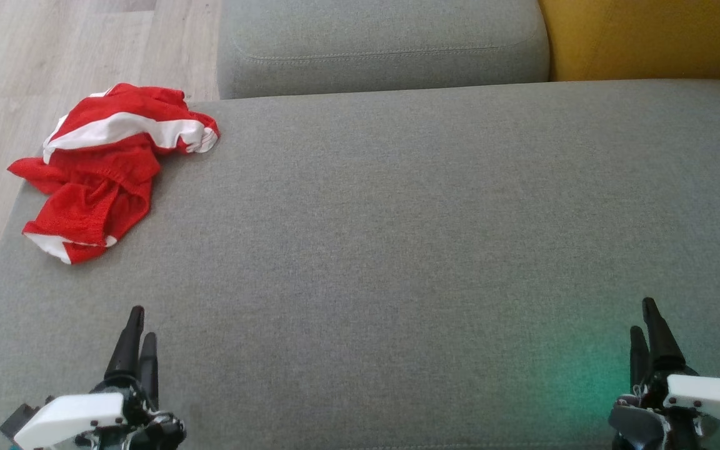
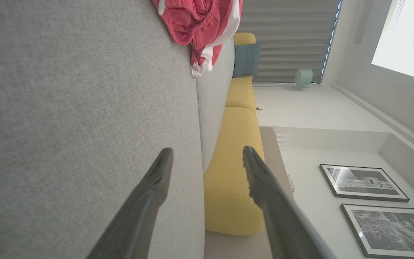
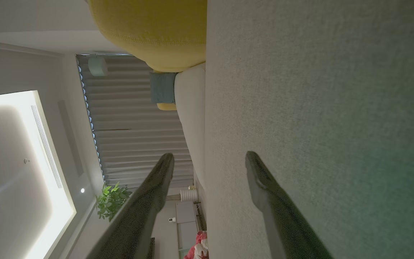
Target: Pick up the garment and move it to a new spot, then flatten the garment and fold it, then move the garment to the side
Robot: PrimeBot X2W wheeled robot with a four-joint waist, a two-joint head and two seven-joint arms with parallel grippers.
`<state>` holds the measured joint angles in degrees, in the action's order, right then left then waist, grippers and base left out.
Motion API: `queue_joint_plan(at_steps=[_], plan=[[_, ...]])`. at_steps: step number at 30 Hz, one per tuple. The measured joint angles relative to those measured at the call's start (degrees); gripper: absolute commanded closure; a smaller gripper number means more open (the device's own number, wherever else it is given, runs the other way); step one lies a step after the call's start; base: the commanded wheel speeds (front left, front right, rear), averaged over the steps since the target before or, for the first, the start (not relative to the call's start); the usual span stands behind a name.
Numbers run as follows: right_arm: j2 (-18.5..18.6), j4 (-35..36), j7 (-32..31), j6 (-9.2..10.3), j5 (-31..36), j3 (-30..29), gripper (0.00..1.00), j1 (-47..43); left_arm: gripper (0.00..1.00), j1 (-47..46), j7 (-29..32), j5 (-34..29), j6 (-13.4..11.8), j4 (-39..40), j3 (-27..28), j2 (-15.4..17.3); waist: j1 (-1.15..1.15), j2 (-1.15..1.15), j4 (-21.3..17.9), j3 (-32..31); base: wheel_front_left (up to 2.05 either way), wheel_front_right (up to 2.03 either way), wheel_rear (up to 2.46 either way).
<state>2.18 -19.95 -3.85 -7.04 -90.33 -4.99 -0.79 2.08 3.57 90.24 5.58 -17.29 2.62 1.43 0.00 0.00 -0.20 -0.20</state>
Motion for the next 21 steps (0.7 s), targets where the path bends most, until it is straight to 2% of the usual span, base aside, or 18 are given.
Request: queue_joint_plan(at_steps=[10, 21], plan=[[0.00, 2.15, 1.82, 0.00, 5.25, 1.23, 0.00, -0.01, 0.00, 0.12, -1.75, -5.14, -1.09, 3.14, -1.24, 0.03, 0.00, 0.00, -0.05, -0.21, 0.00, 0.00, 0.00], [0.01, 4.46, 3.53, 0.00, 14.27, 3.16, 0.00, -0.02, 0.00, 0.41, -3.28, -14.17, -3.08, 6.31, -3.19, 0.09, 0.00, 0.00, -0.11, -0.43, 0.00, 0.00, 0.00]])
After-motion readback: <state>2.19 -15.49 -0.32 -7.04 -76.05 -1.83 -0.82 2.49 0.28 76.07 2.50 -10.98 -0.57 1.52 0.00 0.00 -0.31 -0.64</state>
